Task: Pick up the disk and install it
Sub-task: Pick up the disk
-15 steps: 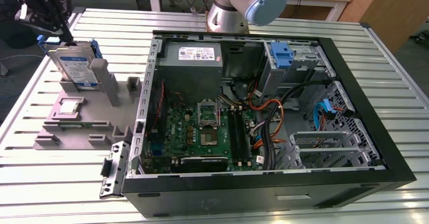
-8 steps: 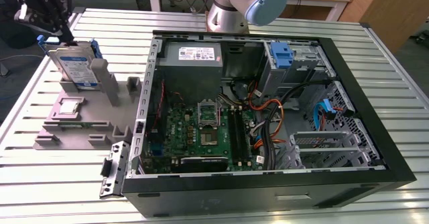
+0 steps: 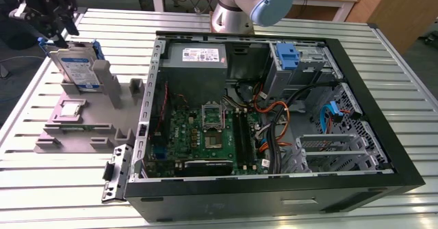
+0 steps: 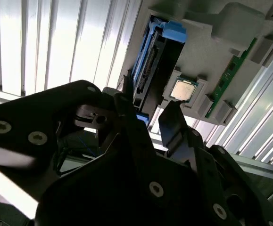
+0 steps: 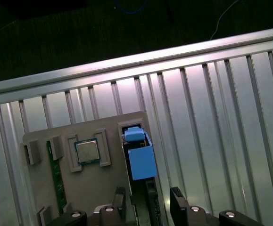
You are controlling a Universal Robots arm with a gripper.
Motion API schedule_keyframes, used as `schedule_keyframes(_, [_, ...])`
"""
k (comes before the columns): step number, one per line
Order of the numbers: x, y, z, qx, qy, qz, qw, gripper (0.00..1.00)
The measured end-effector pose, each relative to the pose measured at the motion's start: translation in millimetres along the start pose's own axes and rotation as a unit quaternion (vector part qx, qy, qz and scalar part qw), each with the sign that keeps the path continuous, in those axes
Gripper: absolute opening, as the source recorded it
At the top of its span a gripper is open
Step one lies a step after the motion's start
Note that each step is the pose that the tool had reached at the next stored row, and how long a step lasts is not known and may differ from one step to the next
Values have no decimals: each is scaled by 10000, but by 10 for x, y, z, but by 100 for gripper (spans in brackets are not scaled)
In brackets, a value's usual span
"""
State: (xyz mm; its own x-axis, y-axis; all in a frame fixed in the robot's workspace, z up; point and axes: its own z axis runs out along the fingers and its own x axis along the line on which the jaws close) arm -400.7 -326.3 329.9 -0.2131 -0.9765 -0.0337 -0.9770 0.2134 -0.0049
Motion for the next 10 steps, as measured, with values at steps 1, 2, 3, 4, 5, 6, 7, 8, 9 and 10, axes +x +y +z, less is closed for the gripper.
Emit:
schedule_keyframes(1, [0, 0, 1, 0, 0, 0, 10000, 47])
schedule_keyframes(2, [0, 0, 1, 0, 0, 0, 10000, 53])
schedule_keyframes(3, [0, 0, 1, 0, 0, 0, 10000, 59])
schedule_keyframes(4, [0, 0, 2, 0, 0, 0, 10000, 59])
schedule_keyframes(5, [0, 0, 2, 0, 0, 0, 10000, 59])
schedule_keyframes(6, [0, 0, 2, 0, 0, 0, 10000, 59])
schedule_keyframes(7, [0, 0, 3, 0, 0, -6, 10000, 59])
schedule_keyframes(8, [0, 0, 4, -1, 0, -36, 10000, 59])
schedule_keyframes(9, [0, 0, 5, -3, 0, -104, 9999, 59])
schedule_keyframes(10, [0, 0, 6, -6, -1, -188, 9998, 59])
